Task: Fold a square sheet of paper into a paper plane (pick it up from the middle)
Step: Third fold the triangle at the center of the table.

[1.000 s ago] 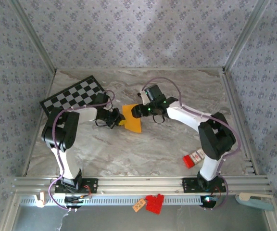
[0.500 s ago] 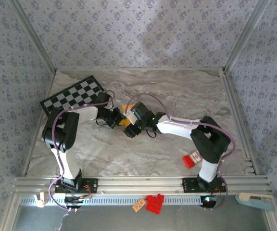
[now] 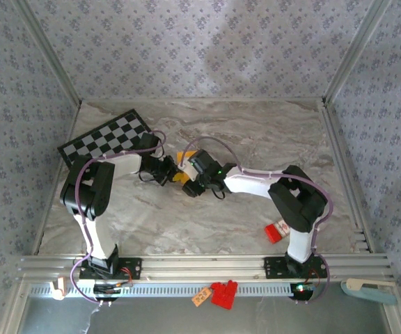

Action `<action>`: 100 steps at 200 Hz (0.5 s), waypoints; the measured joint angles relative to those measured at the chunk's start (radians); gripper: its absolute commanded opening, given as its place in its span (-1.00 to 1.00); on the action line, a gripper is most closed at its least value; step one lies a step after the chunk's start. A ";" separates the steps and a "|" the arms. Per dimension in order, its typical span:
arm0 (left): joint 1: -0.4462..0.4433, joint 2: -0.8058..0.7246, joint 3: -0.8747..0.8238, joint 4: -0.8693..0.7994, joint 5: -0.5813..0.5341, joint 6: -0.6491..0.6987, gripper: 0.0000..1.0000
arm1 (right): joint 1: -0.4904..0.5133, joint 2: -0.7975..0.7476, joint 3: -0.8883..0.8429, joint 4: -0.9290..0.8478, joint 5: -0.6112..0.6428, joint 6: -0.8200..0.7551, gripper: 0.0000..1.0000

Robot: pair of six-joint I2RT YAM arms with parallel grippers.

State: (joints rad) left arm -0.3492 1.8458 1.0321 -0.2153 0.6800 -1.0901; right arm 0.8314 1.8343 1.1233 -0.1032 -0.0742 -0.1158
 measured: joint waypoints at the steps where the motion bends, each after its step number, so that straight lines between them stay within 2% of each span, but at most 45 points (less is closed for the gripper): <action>1: 0.000 0.000 0.000 0.000 0.000 0.000 -0.88 | 0.000 0.000 0.000 0.000 0.000 0.000 -0.06; 39: -0.001 0.000 0.002 -0.006 0.000 0.000 -0.88 | -0.011 -0.008 0.000 0.008 -0.005 0.002 -0.17; 80: -0.005 0.000 0.002 -0.014 0.000 0.000 -0.88 | -0.011 -0.008 0.002 0.006 -0.035 -0.005 -0.18; 100: -0.006 0.000 0.002 -0.014 0.000 0.000 -0.87 | -0.011 -0.007 0.009 0.001 -0.045 -0.011 -0.32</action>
State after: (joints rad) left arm -0.3557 1.8462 1.0336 -0.2298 0.6804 -1.0901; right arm 0.8207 1.8271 1.1324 -0.1024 -0.1192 -0.1265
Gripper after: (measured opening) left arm 0.064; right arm 0.381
